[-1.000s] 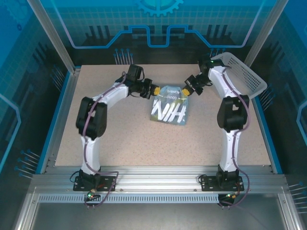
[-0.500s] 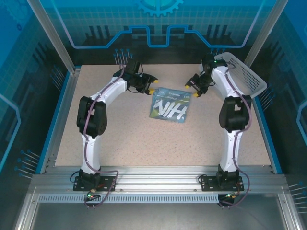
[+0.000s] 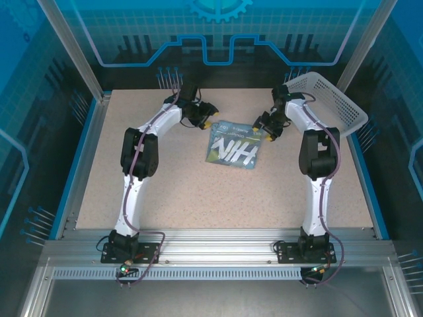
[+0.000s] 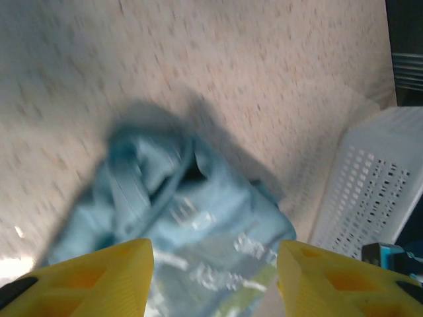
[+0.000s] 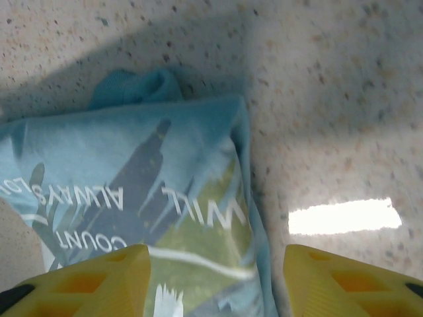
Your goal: Fold and stack the t-shirts
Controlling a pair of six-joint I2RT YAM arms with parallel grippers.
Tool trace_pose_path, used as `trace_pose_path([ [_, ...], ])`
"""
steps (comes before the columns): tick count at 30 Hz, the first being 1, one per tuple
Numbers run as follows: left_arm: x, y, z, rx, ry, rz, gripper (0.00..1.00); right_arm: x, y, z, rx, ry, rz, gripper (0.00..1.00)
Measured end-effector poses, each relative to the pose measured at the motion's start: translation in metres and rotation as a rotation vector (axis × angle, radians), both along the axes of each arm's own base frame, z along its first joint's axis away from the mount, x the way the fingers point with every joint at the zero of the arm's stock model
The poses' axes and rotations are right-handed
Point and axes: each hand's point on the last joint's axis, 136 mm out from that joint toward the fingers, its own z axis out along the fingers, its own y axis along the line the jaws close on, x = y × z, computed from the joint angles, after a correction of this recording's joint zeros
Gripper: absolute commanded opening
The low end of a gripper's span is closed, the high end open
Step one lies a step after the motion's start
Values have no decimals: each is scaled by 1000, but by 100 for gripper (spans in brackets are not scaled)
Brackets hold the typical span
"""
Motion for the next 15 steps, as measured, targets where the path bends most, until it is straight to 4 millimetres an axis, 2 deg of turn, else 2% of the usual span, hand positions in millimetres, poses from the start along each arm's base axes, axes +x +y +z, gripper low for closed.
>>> trace_pose_path([
  [6, 28, 0, -7, 22, -135, -57, 52, 22, 2, -10, -5, -55, 34, 50],
  [15, 34, -14, -18, 12, -192, -112, 48, 28, 1, -32, -8, -37, 52, 48],
])
